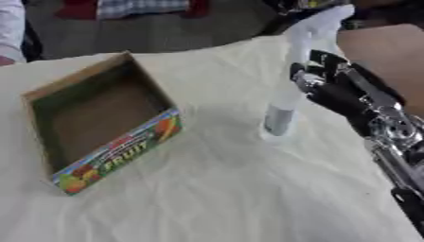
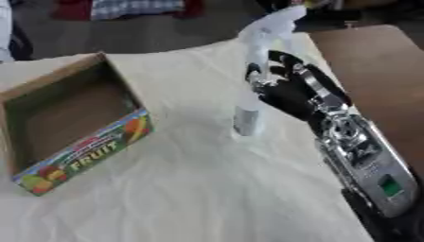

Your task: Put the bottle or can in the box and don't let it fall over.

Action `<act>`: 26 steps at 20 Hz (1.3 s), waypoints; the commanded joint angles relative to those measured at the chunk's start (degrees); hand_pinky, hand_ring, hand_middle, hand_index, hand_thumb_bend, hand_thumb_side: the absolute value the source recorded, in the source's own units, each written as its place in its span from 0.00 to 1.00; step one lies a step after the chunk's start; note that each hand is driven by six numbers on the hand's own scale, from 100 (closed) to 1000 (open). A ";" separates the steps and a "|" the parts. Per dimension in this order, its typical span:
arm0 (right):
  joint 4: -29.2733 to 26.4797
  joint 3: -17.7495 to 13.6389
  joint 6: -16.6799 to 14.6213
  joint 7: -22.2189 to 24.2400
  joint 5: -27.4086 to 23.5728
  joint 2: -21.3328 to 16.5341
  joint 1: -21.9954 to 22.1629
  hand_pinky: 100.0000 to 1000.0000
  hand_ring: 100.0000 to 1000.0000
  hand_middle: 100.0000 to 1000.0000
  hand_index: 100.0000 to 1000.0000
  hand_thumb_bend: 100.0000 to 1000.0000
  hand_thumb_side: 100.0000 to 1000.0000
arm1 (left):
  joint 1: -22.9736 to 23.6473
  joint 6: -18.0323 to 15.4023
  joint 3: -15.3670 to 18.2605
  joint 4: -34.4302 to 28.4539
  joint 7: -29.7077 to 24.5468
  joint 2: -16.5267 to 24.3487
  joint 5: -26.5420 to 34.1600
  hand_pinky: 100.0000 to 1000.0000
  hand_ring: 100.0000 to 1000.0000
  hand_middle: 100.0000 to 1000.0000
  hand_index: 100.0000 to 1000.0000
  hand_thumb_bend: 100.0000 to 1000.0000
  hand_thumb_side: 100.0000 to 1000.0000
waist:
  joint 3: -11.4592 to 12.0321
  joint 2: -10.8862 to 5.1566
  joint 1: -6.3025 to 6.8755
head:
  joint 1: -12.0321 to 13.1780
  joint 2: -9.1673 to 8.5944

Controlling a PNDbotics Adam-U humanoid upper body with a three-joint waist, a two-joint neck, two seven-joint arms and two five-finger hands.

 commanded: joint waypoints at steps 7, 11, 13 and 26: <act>0.55 -0.24 0.58 -0.19 -0.35 -1.39 -2.15 1.00 1.00 1.00 0.91 0.00 0.44 | -0.67 -0.11 0.18 -1.19 -0.45 0.63 0.28 1.00 1.00 0.82 0.71 0.38 0.44 | 0.47 -0.43 -0.15 | -0.15 -1.26; 1.11 -0.14 1.05 -0.35 -0.41 -1.50 -2.81 1.00 1.00 1.00 0.90 0.00 0.43 | -0.83 -0.10 0.12 -1.19 -0.58 0.57 0.32 1.00 1.00 0.82 0.71 0.38 0.44 | 0.67 -0.23 -0.22 | -0.21 -1.50; 1.65 -0.07 1.24 -0.57 -0.55 -1.46 -3.04 1.00 1.00 1.00 0.90 0.00 0.44 | -0.87 -0.09 0.13 -1.19 -0.62 0.55 0.33 1.00 1.00 0.82 0.71 0.38 0.44 | 0.81 -0.12 -0.24 | -0.24 -1.60; 4.08 0.24 0.90 -2.51 -2.54 -1.01 -4.22 1.00 1.00 1.00 0.86 0.00 0.44 | -1.16 0.01 0.03 -1.19 -0.93 0.48 0.34 1.00 1.00 0.83 0.71 0.38 0.44 | 1.36 0.47 -0.34 | -0.40 -1.72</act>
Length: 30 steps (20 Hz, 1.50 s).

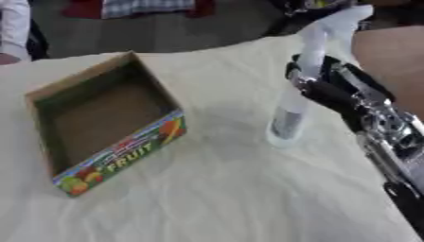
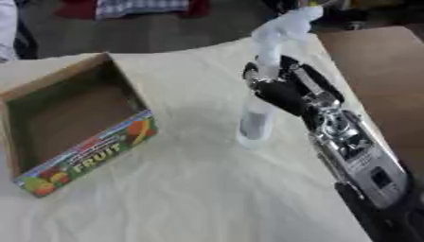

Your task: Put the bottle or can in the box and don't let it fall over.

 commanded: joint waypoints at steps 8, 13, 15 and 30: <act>1.04 0.04 -0.03 -1.18 -1.44 -0.83 -1.56 1.00 1.00 1.00 0.84 0.00 0.44 | -0.80 -0.19 0.00 -1.19 -0.43 1.00 0.10 1.00 1.00 0.83 0.71 0.38 0.44 | 0.33 -0.73 0.07 | -0.03 -1.19; 1.86 0.07 -0.34 -2.19 -2.90 -0.39 -1.43 1.00 1.00 1.00 0.82 0.00 0.45 | -0.81 -0.15 -0.01 -1.19 -0.51 0.96 0.12 1.00 1.00 0.83 0.71 0.37 0.44 | 0.42 -0.64 0.06 | 0.01 -1.12; 1.84 0.22 -0.63 -2.49 -3.47 -0.28 -1.44 1.00 1.00 1.00 0.82 0.00 0.45 | -0.85 -0.14 -0.03 -1.19 -0.55 0.95 0.14 1.00 1.00 0.83 0.71 0.37 0.44 | 0.41 -0.64 0.03 | 0.01 -1.10; 5.05 0.85 -3.97 -3.90 -6.27 0.70 -1.16 1.00 1.00 1.00 0.81 0.00 0.47 | -0.89 -0.11 -0.07 -1.19 -0.77 0.77 0.28 1.00 1.00 0.83 0.71 0.37 0.45 | 0.54 -0.36 0.19 | -0.07 -1.49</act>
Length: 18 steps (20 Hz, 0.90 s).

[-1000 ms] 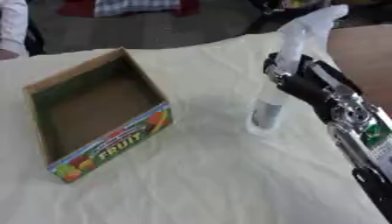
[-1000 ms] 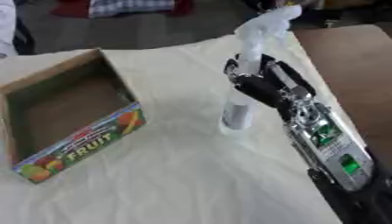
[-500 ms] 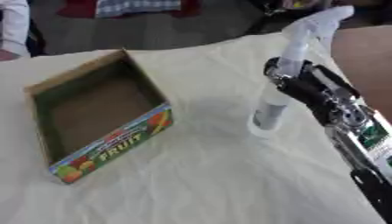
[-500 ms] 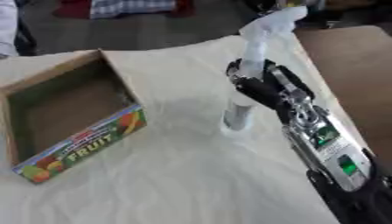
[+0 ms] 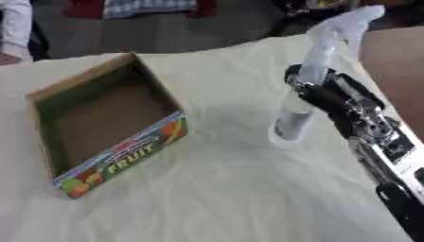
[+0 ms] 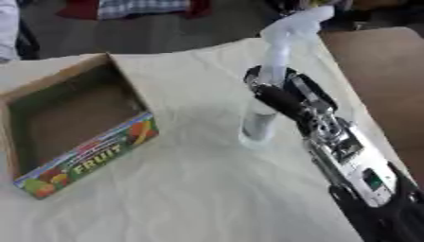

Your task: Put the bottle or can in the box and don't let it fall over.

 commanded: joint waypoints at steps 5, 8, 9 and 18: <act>0.99 -0.02 -1.29 0.05 0.05 -0.24 -0.71 1.00 1.00 1.00 0.80 0.00 0.46 | -0.54 -0.09 0.24 -1.19 -0.29 0.69 0.21 1.00 1.00 0.83 0.71 0.37 0.45 | 0.20 -0.78 -0.01 | -0.01 -0.87; 1.70 0.01 -1.42 0.13 0.26 0.02 -0.66 1.00 1.00 1.00 0.79 0.00 0.47 | -0.53 -0.07 0.24 -1.19 -0.32 0.60 0.22 1.00 1.00 0.83 0.71 0.37 0.45 | 0.27 -0.70 0.00 | -0.03 -0.93; 1.90 0.05 -1.48 0.14 0.32 0.09 -0.65 1.00 1.00 1.00 0.79 0.00 0.47 | -0.53 -0.07 0.25 -1.19 -0.32 0.59 0.23 1.00 1.00 0.83 0.71 0.36 0.45 | 0.28 -0.69 0.00 | -0.02 -0.93; 3.21 0.40 -1.95 0.45 0.73 0.70 -0.49 1.00 1.00 1.00 0.77 0.00 0.45 | -0.55 -0.04 0.25 -1.19 -0.40 0.42 0.29 1.00 0.99 0.83 0.71 0.36 0.45 | 0.35 -0.60 -0.06 | 0.01 -1.06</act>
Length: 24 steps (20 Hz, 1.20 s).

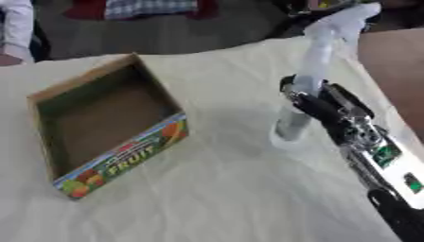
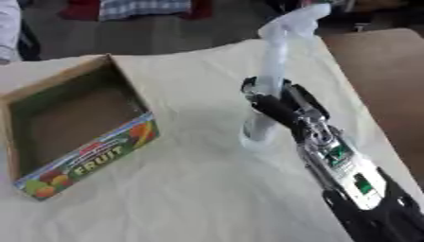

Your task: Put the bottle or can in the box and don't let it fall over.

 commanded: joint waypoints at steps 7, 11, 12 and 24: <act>1.13 -0.07 -0.10 -0.80 0.43 -0.01 -0.37 1.00 1.00 0.93 0.73 0.00 0.39 | -0.52 -0.09 0.25 -1.19 -0.30 0.83 0.15 1.00 0.99 0.83 0.71 0.35 0.45 | 0.05 -0.64 -0.01 | 0.09 -0.71; 1.48 -0.06 0.50 -2.04 0.74 0.12 -0.20 1.00 1.00 0.87 0.71 0.00 0.35 | -0.50 -0.11 0.27 -1.19 -0.33 0.79 0.19 1.00 0.99 0.83 0.71 0.35 0.45 | 0.05 -0.60 0.00 | 0.12 -0.67; 1.49 -0.03 0.61 -2.35 1.00 0.15 -0.16 1.00 1.00 0.86 0.71 0.00 0.35 | -0.49 -0.12 0.28 -1.19 -0.33 0.78 0.21 1.00 0.99 0.83 0.71 0.35 0.45 | 0.05 -0.59 0.01 | 0.11 -0.65; 3.05 -0.34 1.87 -6.71 1.06 0.63 0.01 1.00 0.90 0.61 0.46 0.00 0.33 | -0.55 -0.25 0.34 -1.19 -0.46 0.71 0.40 1.00 0.99 0.82 0.70 0.34 0.45 | -0.04 -0.52 0.03 | 0.22 -0.64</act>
